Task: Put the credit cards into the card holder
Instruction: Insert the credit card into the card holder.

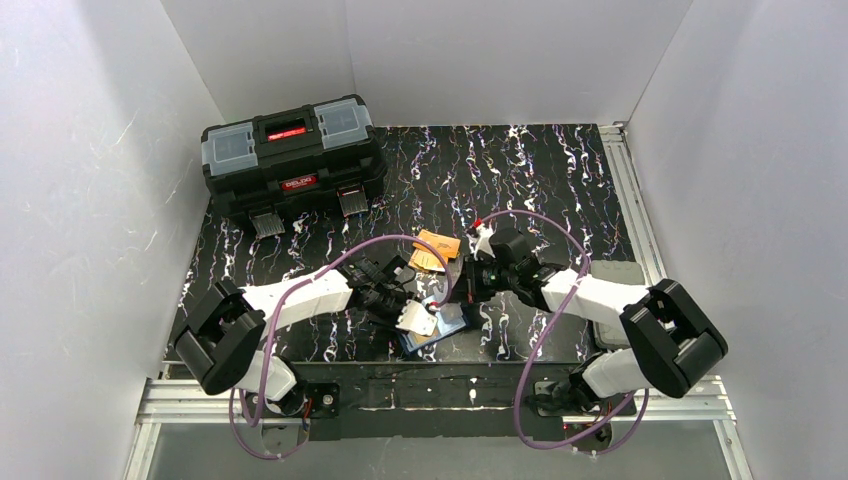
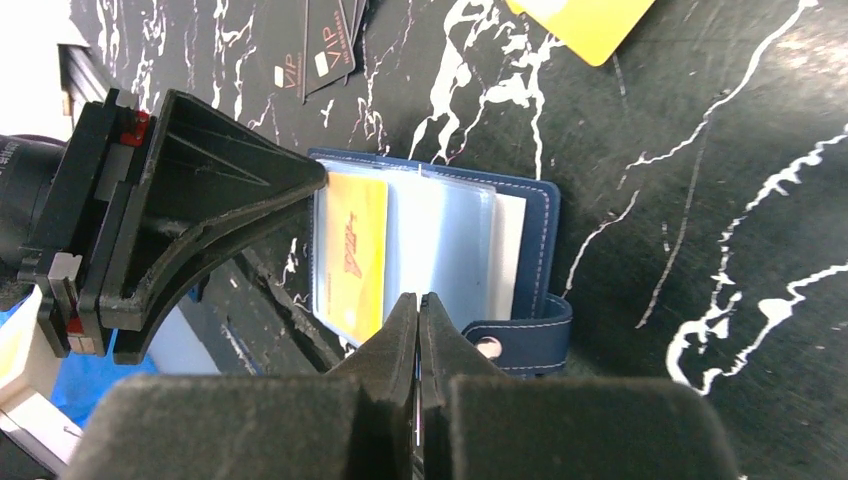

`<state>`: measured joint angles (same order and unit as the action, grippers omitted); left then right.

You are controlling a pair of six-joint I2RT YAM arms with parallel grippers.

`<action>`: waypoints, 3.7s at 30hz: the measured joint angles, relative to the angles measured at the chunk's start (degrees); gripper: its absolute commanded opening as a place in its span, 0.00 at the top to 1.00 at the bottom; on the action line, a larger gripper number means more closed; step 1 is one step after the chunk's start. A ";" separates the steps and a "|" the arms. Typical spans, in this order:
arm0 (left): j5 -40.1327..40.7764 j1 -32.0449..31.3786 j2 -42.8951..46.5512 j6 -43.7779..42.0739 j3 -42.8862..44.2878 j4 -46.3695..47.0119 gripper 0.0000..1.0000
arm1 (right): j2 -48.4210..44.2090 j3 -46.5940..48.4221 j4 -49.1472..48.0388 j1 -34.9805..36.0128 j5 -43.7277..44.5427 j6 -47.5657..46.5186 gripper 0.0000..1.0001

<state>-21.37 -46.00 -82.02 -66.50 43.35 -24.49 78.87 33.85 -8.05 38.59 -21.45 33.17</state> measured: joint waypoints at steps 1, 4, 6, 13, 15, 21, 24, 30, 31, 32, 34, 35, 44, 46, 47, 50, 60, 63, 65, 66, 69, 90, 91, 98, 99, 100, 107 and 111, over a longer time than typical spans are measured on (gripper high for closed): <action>0.02 0.00 0.04 0.00 0.00 -0.02 0.70 | 0.44 -0.02 -0.35 0.00 -0.57 0.20 0.99; 0.04 0.00 0.15 -0.02 0.00 -0.09 0.70 | 0.90 -0.28 -0.90 0.04 -1.16 0.48 0.99; 0.04 0.00 0.22 -0.17 0.00 -0.35 0.70 | 0.52 -0.68 -0.50 0.04 0.31 -0.04 0.99; 0.07 0.00 0.44 -0.66 0.00 -1.14 0.71 | -6.47 -1.05 4.22 0.04 8.63 -3.45 0.99; 0.07 0.00 0.46 -0.66 0.00 -1.25 0.71 | -6.84 -1.05 4.57 0.04 9.88 -4.11 0.99; 0.07 0.00 0.46 -0.83 0.00 -1.29 0.71 | -5.92 -1.05 5.33 0.04 11.06 -5.05 0.99; 0.07 -0.07 0.46 -0.85 0.00 -1.29 0.72 | -5.44 -1.09 5.22 0.04 10.93 -5.03 0.99; 0.11 -0.26 0.44 -1.01 0.00 -1.33 0.72 | -5.29 -1.84 4.96 0.04 10.51 -4.59 0.99; 0.09 -0.26 0.46 -1.03 0.00 -1.33 0.72 | -5.55 -1.84 5.07 0.04 10.80 -4.61 0.99; 0.11 -0.26 0.46 -1.03 0.00 -1.33 0.72 | -6.21 -1.84 5.44 0.04 11.34 -4.61 0.99; 0.13 -0.26 0.46 -1.05 0.00 -1.40 0.72 | -8.66 -1.86 6.62 0.02 12.61 -4.74 0.99; 0.13 -0.26 0.44 -1.07 0.00 -1.46 0.72 | -10.58 -1.86 7.23 -0.04 13.27 -4.83 0.99; 0.22 -0.26 0.44 -1.27 0.00 -1.53 0.72 | -12.74 -1.84 6.78 -0.39 10.54 -4.81 0.99; 0.24 -0.26 0.46 -1.31 0.00 -1.55 0.72 | -10.62 -1.84 6.62 -0.39 9.55 -4.76 0.99; 0.24 -0.26 0.46 -1.36 0.00 -1.55 0.72 | -9.86 -1.84 6.62 -0.39 9.16 -4.76 0.99; 0.26 -0.26 0.44 -1.46 0.00 -1.57 0.73 | -8.44 -1.84 6.38 -0.39 8.13 -4.72 0.99; 0.50 -0.28 0.46 -1.46 0.00 -1.70 0.73 | -7.13 -1.84 4.46 -0.39 6.40 -4.39 0.99; 0.57 -0.33 0.46 -1.46 0.00 -1.70 0.73 | -7.10 -1.84 4.46 -0.39 6.49 -4.44 0.99; 0.61 -0.33 0.46 -1.46 0.00 -1.73 0.73 | -7.10 -1.84 4.50 -0.39 6.78 -4.68 0.99; 0.61 -0.33 0.46 -1.49 0.00 -1.73 0.73 | -7.10 -1.84 4.55 -0.39 7.15 -4.90 0.99; 0.61 -0.35 0.46 -1.46 0.00 -1.73 0.73 | -7.10 -1.84 4.94 -0.39 8.46 -5.53 0.99; 0.83 -0.70 0.44 -1.66 0.00 -2.45 0.74 | -2.64 -3.89 -1.25 1.46 3.67 -1.44 0.99; 0.83 -0.70 0.46 -1.70 0.00 -2.47 0.74 | -2.36 -4.04 -1.88 1.55 3.21 -1.07 0.99; 1.01 -0.85 0.46 -1.90 0.00 -2.51 0.74 | -0.68 -4.48 -5.49 1.57 0.04 1.64 0.99; 1.03 -0.85 0.46 -1.92 0.00 -2.54 0.74 | -0.46 -4.48 -5.84 1.57 -0.28 1.84 0.99; 1.03 -0.90 0.46 -1.95 0.00 -2.54 0.74 | -0.20 -4.48 -6.21 1.57 -0.74 2.19 0.99; 1.05 -0.90 0.46 -2.34 0.00 -2.60 0.75 | 1.53 -3.65 -7.58 1.57 -3.74 3.17 0.99; 1.11 -1.01 0.46 -2.58 0.00 -2.62 0.75 | 2.25 -2.32 -8.35 1.57 -5.66 3.54 0.99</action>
<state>-20.25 -47.00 -81.56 -69.08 43.35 -27.11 81.12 31.53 -16.40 40.16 -27.11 36.71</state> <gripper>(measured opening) 0.257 0.024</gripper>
